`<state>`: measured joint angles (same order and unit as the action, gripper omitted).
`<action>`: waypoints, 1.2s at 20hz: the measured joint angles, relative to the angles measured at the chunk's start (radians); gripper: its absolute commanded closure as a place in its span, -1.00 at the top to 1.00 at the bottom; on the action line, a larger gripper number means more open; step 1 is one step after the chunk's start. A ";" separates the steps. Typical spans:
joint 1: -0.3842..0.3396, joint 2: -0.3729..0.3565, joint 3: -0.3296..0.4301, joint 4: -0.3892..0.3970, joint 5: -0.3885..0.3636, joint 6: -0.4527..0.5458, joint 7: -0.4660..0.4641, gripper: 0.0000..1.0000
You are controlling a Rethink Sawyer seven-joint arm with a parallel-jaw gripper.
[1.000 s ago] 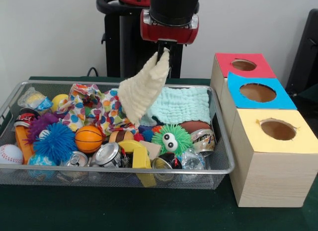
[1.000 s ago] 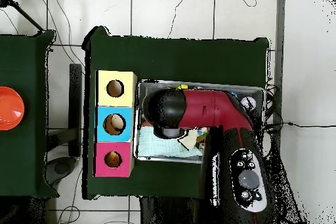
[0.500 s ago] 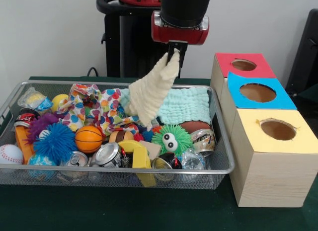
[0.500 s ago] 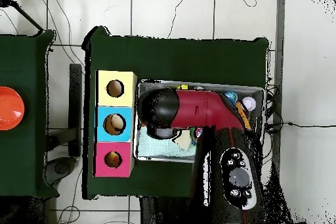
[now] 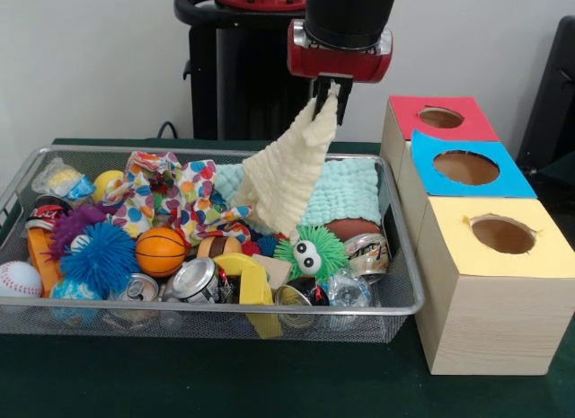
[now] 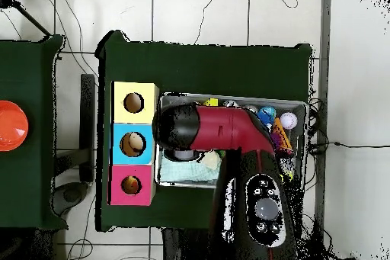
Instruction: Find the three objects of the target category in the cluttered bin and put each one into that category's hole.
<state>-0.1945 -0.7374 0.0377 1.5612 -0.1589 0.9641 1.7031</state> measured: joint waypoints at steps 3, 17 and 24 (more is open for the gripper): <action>0.019 -0.001 -0.016 0.004 0.015 -0.008 0.001 -1.00; 0.067 -0.009 -0.069 0.029 0.075 -0.008 0.002 -1.00; 0.071 -0.009 -0.089 0.029 0.081 -0.008 0.002 1.00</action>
<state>-0.1237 -0.7461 -0.0509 1.5902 -0.0778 0.9564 1.7047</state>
